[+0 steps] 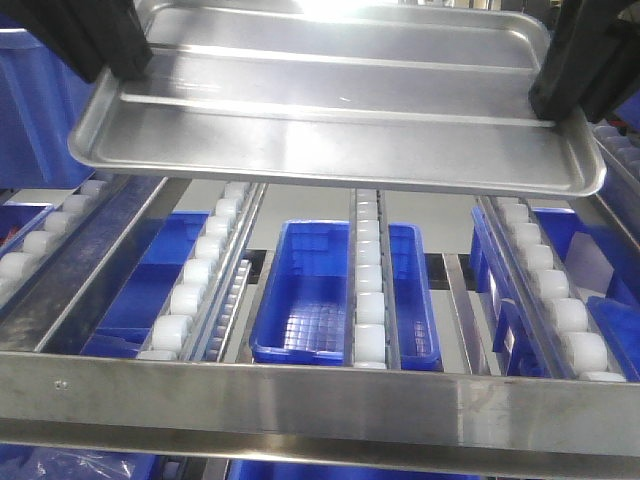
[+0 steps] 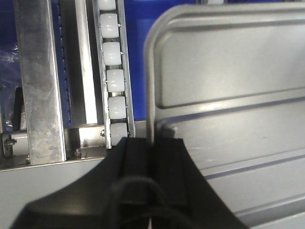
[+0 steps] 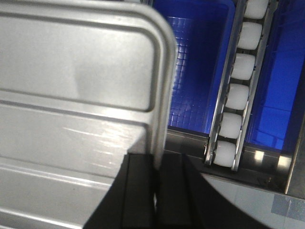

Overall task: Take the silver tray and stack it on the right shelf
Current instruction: 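Lift the silver tray off the shelf with both grippers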

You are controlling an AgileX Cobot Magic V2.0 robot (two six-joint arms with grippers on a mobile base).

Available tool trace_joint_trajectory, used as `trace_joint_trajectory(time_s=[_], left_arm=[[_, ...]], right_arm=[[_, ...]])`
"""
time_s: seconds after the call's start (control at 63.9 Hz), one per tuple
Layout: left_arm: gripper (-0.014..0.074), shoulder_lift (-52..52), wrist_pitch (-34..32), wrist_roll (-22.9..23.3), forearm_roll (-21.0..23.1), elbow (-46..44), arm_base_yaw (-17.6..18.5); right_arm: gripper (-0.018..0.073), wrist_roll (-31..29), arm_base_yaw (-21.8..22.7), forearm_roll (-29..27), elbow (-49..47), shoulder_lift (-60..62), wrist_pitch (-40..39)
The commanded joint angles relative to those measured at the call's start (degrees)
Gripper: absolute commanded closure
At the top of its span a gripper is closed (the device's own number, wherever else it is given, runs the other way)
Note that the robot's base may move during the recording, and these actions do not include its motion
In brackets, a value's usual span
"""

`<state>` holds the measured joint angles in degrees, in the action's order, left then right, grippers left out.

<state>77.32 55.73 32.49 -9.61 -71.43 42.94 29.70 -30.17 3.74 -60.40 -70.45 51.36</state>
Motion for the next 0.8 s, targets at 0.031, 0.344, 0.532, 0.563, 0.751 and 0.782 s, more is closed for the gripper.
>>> trace_joint_trajectory(time_s=[0.031,0.344,0.532,0.563,0.751,0.782], left_arm=[[0.0689,-1.3,-0.1,-0.2,-3.3,-1.9,0.1],[0.0689,-1.3,2.4,-0.2,-3.1,-1.9,0.1],[0.0689,-1.3,2.4,-0.2,-3.1,-1.9,0.1],[0.0689,-1.3,2.4,-0.2,-3.1,-1.9,0.1],[0.0690,-1.3,2.4,-0.2,-3.1,-1.9,0.1],[0.0689,-1.3,2.4,-0.2,-3.1,-1.9,0.1]], right_arm=[[0.0503,-0.9,0.2,3.6,-1.9,1.6,-0.9],[0.0503,-0.9,0.2,3.6,-1.9,1.6,0.8],[0.0503,-0.9,0.2,3.6,-1.9,1.6,0.8],[0.0503,-0.9,0.2,3.6,-1.9,1.6,0.8],[0.0503,-0.9,0.2,3.6,-1.9,1.6,0.8],[0.0503,-0.9,0.2,3.6,-1.9,1.6,0.8]])
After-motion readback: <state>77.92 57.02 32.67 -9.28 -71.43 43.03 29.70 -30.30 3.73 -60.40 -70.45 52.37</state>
